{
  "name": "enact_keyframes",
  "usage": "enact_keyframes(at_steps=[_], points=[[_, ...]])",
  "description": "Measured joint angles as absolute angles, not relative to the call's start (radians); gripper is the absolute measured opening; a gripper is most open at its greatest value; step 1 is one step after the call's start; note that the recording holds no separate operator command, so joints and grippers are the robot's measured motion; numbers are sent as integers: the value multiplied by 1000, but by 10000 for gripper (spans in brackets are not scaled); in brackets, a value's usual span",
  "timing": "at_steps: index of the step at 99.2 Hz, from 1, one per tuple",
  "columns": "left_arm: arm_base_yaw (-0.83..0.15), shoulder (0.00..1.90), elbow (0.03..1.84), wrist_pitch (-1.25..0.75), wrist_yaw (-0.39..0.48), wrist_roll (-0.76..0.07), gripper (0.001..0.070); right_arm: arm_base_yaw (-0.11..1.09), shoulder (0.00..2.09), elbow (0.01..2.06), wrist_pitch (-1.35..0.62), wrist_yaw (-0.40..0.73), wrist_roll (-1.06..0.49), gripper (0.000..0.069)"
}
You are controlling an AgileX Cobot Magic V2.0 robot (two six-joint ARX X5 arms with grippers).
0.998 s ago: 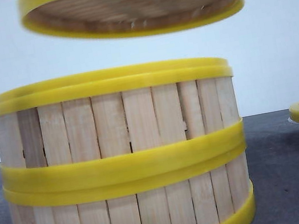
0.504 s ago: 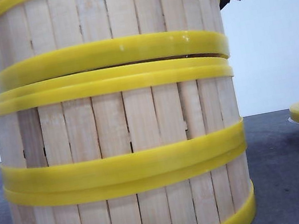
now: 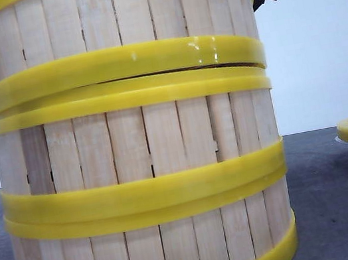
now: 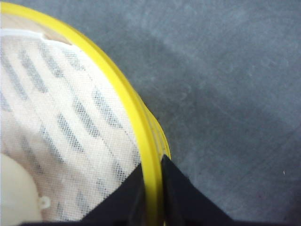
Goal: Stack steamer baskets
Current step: 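Open the right gripper and withdraw it from the stack, then grasp the woven bamboo lid at its yellow hub with the right gripper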
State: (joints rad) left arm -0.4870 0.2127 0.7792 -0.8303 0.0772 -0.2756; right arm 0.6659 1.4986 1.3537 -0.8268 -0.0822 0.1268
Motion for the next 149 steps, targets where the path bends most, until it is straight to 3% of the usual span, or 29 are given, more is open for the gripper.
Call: enact_keyframes(at_steps=[33, 55, 72, 90, 114, 136, 149], points=[[-487, 213, 779, -830, 77, -261, 356, 666, 1499, 1354, -844, -82, 118, 30], [-487, 213, 779, -830, 77, -255, 356, 665, 1499, 1354, -836, -82, 115, 226], [-487, 213, 779, -830, 77, -255, 356, 653, 1475, 1354, -800, -62, 111, 252], [-487, 213, 779, -830, 77, -255, 356, 614, 1338, 1354, -780, 32, 109, 253], [-487, 213, 779, -830, 76, -255, 356, 469, 1242, 1357, -880, 105, 109, 272], [-487, 213, 779, -830, 76, -255, 356, 242, 1235, 1357, -977, 102, 84, 280], [-487, 213, 779, -830, 76, -251, 356, 126, 1245, 1347, -983, 39, 73, 280]])
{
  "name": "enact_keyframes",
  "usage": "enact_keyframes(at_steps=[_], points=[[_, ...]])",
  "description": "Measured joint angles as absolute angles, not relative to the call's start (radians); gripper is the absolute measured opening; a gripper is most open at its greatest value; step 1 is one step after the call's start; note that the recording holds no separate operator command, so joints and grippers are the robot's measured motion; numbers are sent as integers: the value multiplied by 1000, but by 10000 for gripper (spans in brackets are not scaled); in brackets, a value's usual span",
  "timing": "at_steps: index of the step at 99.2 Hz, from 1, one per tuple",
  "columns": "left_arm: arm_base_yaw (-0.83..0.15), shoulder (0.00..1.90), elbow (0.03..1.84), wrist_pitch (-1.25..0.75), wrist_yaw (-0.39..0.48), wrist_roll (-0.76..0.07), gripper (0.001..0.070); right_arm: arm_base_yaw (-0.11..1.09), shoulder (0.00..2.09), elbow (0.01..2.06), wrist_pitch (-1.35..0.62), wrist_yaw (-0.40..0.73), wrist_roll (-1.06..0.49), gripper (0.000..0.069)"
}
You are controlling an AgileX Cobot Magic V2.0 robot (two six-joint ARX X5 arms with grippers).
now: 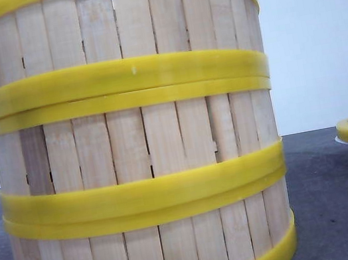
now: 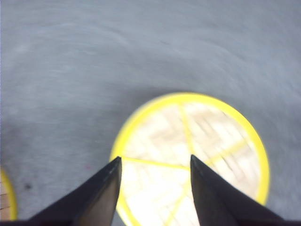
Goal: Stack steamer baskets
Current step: 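Grasp the woven bamboo lid at its yellow hub with the right gripper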
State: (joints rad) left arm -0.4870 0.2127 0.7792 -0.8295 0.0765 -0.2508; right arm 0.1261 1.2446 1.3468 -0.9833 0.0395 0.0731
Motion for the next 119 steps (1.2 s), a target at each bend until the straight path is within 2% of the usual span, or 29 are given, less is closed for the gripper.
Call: enact_keyframes(at_steps=[22, 66, 119], points=[[-487, 213, 779, -831, 76, -236, 356, 31, 1260, 1288, -983, 0, 56, 280], [-487, 213, 779, -831, 76, -229, 356, 4, 1261, 1058, -817, 0, 55, 280], [-487, 213, 779, -835, 76, -229, 356, -47, 1376, 1044, -760, 0, 60, 280]])
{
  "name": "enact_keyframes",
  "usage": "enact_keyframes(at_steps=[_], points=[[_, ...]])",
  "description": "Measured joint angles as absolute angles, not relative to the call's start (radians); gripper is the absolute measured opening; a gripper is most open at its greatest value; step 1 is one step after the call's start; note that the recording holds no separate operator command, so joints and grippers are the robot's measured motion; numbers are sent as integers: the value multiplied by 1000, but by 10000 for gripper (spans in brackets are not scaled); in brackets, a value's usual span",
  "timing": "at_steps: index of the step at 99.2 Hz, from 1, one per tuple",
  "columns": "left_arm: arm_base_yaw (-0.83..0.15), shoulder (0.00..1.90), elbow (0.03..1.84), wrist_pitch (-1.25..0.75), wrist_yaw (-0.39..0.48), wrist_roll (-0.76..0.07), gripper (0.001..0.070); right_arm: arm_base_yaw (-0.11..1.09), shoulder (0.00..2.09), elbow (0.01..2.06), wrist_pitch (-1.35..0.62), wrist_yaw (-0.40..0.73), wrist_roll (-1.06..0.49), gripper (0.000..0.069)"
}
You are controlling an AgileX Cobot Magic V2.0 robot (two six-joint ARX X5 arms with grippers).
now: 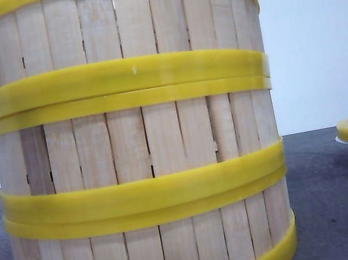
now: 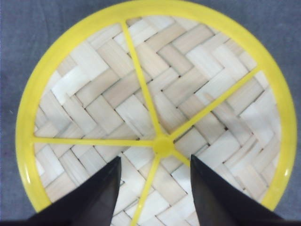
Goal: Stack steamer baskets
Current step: 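Grasp the woven bamboo lid at its yellow hub with the right gripper, then lift the lid with the right gripper and carry it over the stack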
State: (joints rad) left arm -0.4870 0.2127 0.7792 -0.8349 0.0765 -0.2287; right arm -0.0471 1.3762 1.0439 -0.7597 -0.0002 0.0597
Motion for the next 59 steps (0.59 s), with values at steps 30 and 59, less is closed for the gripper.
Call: enact_keyframes(at_steps=[30, 59], points=[[-487, 213, 779, -843, 76, -229, 356, -48, 1430, 1044, -737, 1, 60, 280], [-487, 213, 779, -851, 76, -229, 356, -48, 1452, 1044, -717, 17, 61, 189]])
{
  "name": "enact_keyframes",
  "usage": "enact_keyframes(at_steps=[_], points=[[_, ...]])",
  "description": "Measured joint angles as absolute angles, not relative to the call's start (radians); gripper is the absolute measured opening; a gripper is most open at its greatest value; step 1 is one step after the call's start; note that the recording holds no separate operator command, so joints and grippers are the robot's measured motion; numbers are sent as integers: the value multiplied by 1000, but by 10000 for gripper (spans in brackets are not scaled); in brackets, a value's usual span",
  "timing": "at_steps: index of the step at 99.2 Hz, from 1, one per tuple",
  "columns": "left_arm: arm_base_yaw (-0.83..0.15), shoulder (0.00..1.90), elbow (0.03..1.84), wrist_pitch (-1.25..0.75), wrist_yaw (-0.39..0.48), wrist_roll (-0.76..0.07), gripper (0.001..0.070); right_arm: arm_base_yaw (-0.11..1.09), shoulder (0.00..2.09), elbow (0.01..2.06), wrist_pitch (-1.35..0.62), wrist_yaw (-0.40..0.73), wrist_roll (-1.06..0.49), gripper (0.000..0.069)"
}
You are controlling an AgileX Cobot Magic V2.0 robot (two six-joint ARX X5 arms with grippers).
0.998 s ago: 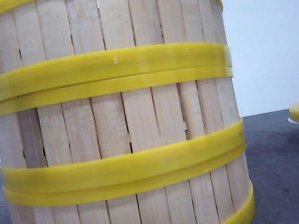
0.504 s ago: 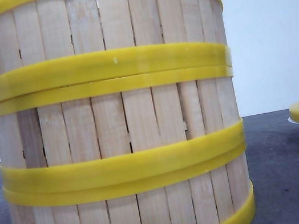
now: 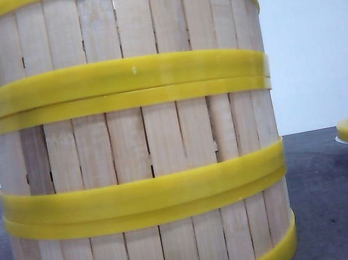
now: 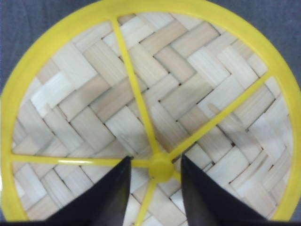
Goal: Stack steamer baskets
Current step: 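Lift the lid with the right gripper and carry it over the stack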
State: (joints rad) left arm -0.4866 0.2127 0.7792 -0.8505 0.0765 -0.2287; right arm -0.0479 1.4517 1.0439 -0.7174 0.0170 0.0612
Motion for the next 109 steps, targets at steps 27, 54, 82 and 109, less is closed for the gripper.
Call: enact_keyframes(at_steps=[27, 54, 82, 109], points=[[-487, 213, 779, -851, 76, -229, 356, -48, 1465, 1050, -717, 20, 65, 116], [-487, 213, 779, -852, 76, -229, 356, -48, 1465, 1051, -716, 24, 67, 57], [-487, 213, 779, -857, 76, -229, 356, -48, 1466, 1096, -775, 22, 68, 56], [-487, 213, 779, -857, 76, -229, 356, -19, 1398, 1301, -863, 9, 68, 56]])
